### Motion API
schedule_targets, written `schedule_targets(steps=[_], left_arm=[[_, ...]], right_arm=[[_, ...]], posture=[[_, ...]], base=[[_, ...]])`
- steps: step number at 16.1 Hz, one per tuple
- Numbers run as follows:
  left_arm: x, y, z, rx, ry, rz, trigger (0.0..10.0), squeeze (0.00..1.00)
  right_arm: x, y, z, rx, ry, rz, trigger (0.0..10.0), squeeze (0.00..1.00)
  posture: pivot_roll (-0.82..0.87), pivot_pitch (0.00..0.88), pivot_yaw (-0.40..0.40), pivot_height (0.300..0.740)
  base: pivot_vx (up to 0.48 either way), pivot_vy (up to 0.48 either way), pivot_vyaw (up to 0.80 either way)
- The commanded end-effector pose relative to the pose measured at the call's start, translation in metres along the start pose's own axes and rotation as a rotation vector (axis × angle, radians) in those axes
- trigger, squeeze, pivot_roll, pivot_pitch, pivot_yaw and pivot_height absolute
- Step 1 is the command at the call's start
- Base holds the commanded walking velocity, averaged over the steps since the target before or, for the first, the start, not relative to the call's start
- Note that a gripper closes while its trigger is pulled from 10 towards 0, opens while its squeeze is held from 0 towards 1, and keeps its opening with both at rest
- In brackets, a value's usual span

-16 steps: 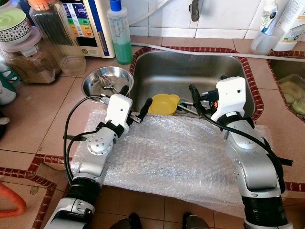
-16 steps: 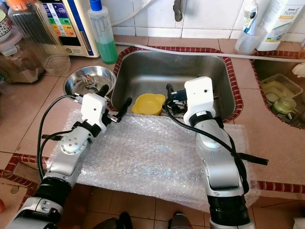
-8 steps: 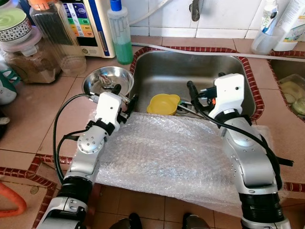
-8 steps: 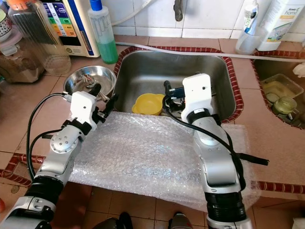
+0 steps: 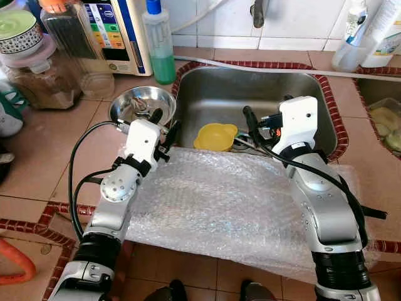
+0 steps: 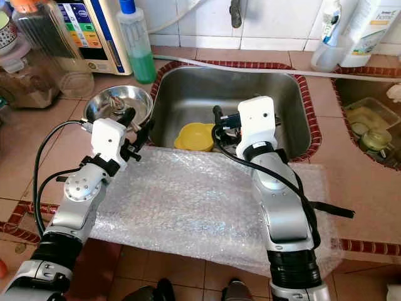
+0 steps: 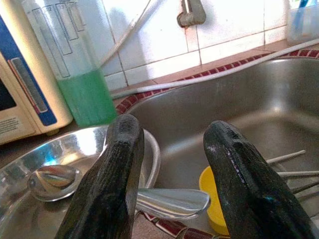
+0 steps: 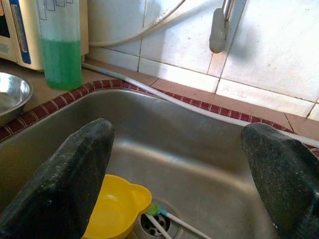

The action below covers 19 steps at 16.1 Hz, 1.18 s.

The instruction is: Kitchen organization

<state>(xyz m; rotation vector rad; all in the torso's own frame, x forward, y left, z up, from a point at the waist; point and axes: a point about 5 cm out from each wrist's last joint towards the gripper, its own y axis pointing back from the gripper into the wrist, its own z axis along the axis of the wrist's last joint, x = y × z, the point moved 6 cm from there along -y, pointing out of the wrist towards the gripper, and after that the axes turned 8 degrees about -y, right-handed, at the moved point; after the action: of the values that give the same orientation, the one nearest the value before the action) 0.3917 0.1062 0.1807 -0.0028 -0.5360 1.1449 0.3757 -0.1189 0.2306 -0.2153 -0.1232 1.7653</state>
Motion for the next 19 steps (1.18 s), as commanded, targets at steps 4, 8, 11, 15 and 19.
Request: schedule_targets(steps=[4, 8, 11, 15, 19], left_arm=[[0.012, 0.009, 0.002, -0.006, -0.006, 0.041, 10.0, 1.00], [0.008, 0.012, 0.001, -0.015, 0.014, 0.038, 10.0, 1.00], [0.005, 0.012, 0.005, -0.034, 0.018, 0.033, 10.0, 1.00], [0.000, 0.010, 0.002, -0.027, 0.005, 0.013, 10.0, 1.00], [-0.004, 0.012, -0.001, -0.024, -0.007, -0.003, 10.0, 1.00]], right_arm=[[0.004, -0.004, 0.003, -0.019, -0.012, 0.020, 10.0, 0.00], [0.010, -0.005, 0.005, -0.022, -0.016, 0.040, 10.0, 0.00], [0.011, -0.005, 0.004, -0.018, -0.020, 0.049, 10.0, 0.00], [0.007, -0.005, 0.005, -0.019, -0.014, 0.045, 10.0, 0.00], [0.007, -0.002, 0.005, -0.014, -0.011, 0.051, 10.0, 0.00]], posture=[[-0.25, 0.204, 0.091, 0.740], [-0.25, 0.219, 0.086, 0.740], [-0.26, 0.225, 0.078, 0.740], [-0.27, 0.221, 0.078, 0.740], [-0.28, 0.232, 0.073, 0.740]], base=[[0.000, 0.000, 0.00], [0.000, 0.000, 0.00], [0.000, 0.000, 0.00], [0.000, 0.000, 0.00], [0.000, 0.000, 0.00]])
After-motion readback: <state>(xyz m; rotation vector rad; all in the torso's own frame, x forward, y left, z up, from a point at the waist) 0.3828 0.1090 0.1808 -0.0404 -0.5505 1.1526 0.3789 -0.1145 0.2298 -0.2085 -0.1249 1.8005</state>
